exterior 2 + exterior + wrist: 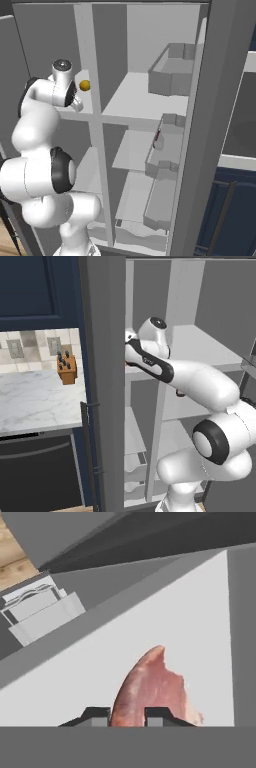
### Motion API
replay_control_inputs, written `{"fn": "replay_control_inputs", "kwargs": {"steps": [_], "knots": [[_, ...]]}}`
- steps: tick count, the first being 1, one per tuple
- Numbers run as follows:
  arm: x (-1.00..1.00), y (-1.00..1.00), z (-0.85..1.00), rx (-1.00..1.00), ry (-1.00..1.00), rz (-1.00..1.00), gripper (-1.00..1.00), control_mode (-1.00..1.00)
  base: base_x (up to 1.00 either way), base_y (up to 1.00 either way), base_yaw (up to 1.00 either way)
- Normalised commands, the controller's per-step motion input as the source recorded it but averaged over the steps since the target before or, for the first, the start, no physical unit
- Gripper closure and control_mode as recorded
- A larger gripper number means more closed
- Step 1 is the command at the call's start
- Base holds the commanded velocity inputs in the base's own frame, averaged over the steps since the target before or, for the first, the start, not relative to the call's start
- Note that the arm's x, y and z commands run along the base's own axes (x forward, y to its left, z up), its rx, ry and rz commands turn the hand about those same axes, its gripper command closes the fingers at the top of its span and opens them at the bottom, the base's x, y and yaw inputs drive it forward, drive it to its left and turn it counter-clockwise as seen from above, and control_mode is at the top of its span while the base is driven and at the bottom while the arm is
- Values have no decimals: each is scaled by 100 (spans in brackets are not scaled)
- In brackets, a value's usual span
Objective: There's a steak in the fridge that needs to be moved to the freezer for freezing. Pick up the steak from the fridge, place it on any shelf in the freezer, and close the fridge and freezer doors when done.
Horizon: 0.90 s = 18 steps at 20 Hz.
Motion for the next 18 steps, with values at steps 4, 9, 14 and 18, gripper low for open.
{"fn": "replay_control_inputs", "kwargs": {"steps": [4,9,14,18], "knots": [[32,-6,-12,0,0,4,-100,-100,0,0,0],[2,-4,3,0,-1,5,-100,-100,0,0,0],[-23,-4,23,0,-3,1,-100,-100,0,0,0],[-55,-30,29,0,0,0,-100,-100,0,0,0]]}}
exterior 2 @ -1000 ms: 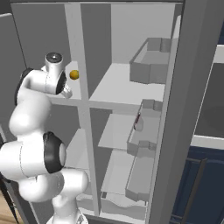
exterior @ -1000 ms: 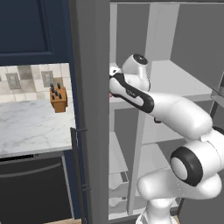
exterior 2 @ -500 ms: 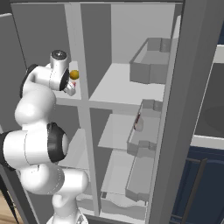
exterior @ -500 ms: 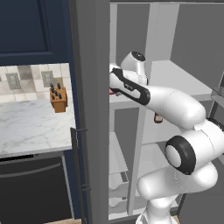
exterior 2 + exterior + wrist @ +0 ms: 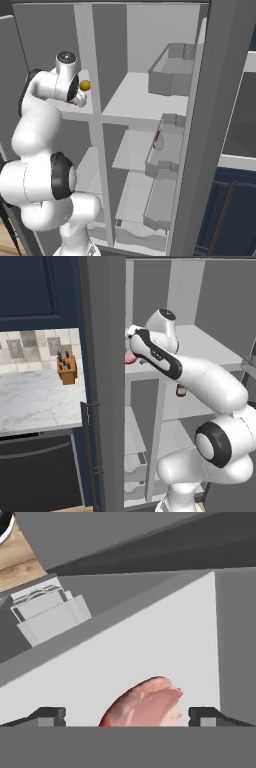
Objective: There's a steak in the fridge that needs to be moved to the freezer for freezing. Pick up the steak from the fridge, place it on any shelf in the freezer, and close the fridge and freezer doors when done.
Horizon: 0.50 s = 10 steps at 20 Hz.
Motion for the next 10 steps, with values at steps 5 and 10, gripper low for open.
{"fn": "replay_control_inputs", "kwargs": {"steps": [5,10], "knots": [[-92,-18,41,0,4,0,-100,-100,0,0,0],[-95,-21,57,0,11,0,-100,-100,0,0,0]]}}
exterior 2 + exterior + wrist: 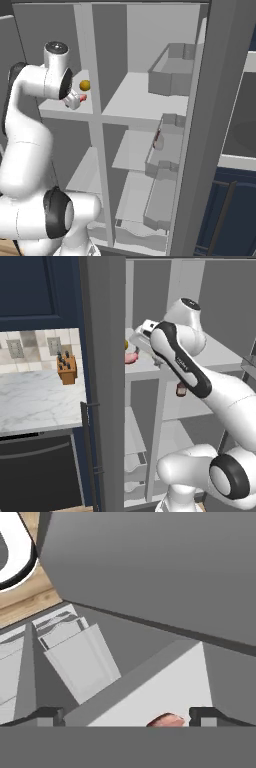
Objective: There's a steak in the fridge that needs to be moved to the freezer for freezing. Pick up the steak from the fridge, place it on any shelf in the freezer, and close the fridge and freezer doors when done.
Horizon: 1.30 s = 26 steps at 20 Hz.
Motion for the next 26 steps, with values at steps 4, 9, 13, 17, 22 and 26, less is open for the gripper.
{"fn": "replay_control_inputs", "kwargs": {"steps": [4,9,13,17,22,26], "knots": [[-100,-29,43,0,1,-5,-100,-100,0,0,0],[-53,-37,12,3,0,-53,-100,-100,0,0,0],[-8,-14,0,11,0,-81,-100,-100,0,0,0],[-18,0,0,23,-1,-80,-100,-100,0,0,0],[-29,-3,3,42,-8,-66,-100,-100,0,0,0],[-32,-4,-40,54,-24,-55,-100,-100,0,0,0]]}}
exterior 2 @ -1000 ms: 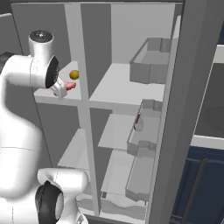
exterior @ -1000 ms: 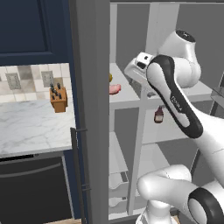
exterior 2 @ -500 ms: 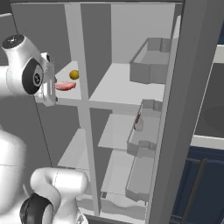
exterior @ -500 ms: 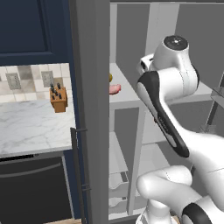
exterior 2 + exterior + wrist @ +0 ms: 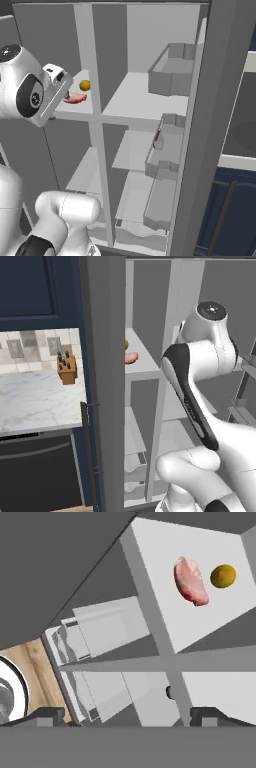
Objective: There's a steak in the fridge that needs to be moved to the freezer for freezing. Pick up the steak from the fridge, place it on any shelf in the freezer, and close the fridge and freezer doors when done.
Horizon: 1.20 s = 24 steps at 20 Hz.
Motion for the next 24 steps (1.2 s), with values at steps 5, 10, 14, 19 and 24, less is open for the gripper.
{"fn": "replay_control_inputs", "kwargs": {"steps": [5,10,14,19,24], "knots": [[-32,-1,-27,67,-29,-55,-100,-100,0,0,0],[-9,-36,6,59,-11,-53,-100,-100,0,0,0],[-37,-67,28,39,0,-32,-100,-100,0,0,0],[-31,-47,8,25,5,-17,-100,-100,0,0,0],[-54,-31,-2,3,-1,-10,-100,-100,0,0,0]]}}
